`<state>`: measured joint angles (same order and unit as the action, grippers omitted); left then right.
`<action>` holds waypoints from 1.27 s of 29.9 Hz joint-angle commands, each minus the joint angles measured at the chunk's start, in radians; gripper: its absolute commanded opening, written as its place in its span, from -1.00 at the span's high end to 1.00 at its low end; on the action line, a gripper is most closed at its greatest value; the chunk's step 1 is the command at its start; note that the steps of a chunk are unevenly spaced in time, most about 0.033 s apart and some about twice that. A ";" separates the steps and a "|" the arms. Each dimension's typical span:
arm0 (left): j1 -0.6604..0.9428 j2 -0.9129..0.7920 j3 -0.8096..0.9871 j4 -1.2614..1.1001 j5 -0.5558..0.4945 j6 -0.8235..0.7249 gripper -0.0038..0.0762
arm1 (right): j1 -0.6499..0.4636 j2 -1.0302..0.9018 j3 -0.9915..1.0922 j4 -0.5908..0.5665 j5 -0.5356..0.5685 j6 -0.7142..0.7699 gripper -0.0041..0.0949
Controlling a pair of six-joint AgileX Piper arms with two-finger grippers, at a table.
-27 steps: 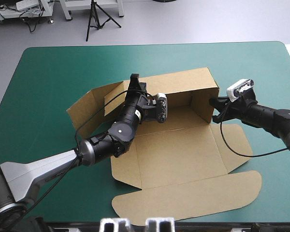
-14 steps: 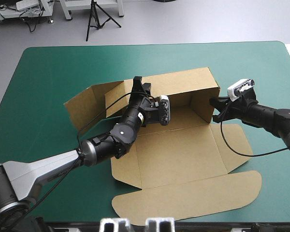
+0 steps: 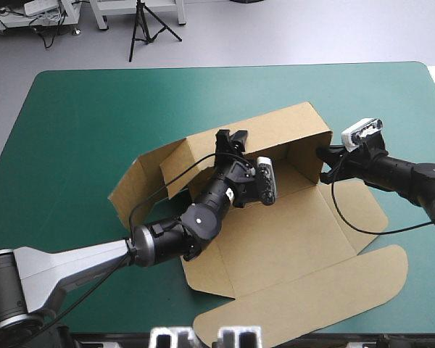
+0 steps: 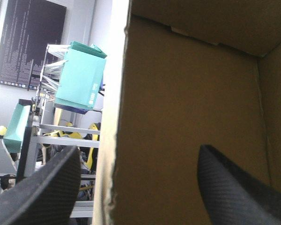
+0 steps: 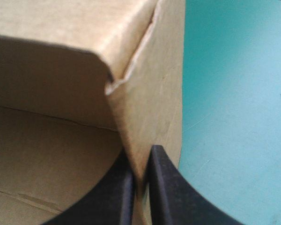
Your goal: Fold the box
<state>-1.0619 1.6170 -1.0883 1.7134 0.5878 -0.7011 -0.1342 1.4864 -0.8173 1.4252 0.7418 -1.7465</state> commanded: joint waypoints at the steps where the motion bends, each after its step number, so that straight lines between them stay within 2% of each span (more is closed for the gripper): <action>1: -0.083 -0.043 -0.024 0.056 0.140 -0.016 -0.36 | 0.001 -0.023 -0.022 0.000 0.034 0.019 0.92; 9: -0.243 -0.043 -0.024 0.056 0.193 -0.016 -0.35 | 0.001 -0.023 -0.022 0.000 0.032 0.021 0.92; 12: -0.306 -0.043 -0.024 0.056 0.256 -0.016 -0.27 | 0.001 -0.023 -0.022 0.000 0.032 0.021 0.92; 15: -0.368 -0.048 -0.024 0.056 0.321 -0.016 -0.06 | 0.001 -0.023 -0.022 0.000 0.032 0.021 0.92; 18: -0.412 -0.055 -0.024 0.056 0.360 -0.016 0.31 | 0.001 -0.023 -0.022 0.000 0.032 0.029 0.92; 21: -0.422 -0.081 -0.031 0.056 0.386 -0.023 0.92 | 0.001 -0.023 -0.022 0.000 0.032 0.053 0.92; 23: -0.413 -0.105 -0.048 0.056 0.408 -0.033 0.90 | 0.001 -0.023 -0.022 0.004 0.032 0.063 0.92; 29: -0.264 -0.243 -0.156 0.020 0.379 -0.100 0.90 | 0.020 -0.025 -0.022 0.000 0.021 0.133 0.91; 32: -0.119 -0.316 -0.207 -0.098 0.307 -0.105 0.90 | 0.053 -0.030 -0.038 -0.028 0.000 0.216 0.92; 35: 0.066 -0.381 -0.243 -0.285 0.232 -0.105 0.90 | 0.104 -0.044 -0.085 -0.154 -0.033 0.322 0.92; 38: 0.269 -0.434 -0.248 -0.454 0.178 -0.071 0.89 | 0.164 -0.055 -0.158 -0.320 -0.052 0.521 0.91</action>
<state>-0.9421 1.2538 -1.2990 1.3762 0.8218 -0.7867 -0.0182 1.4673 -0.9027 1.2236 0.6338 -1.4048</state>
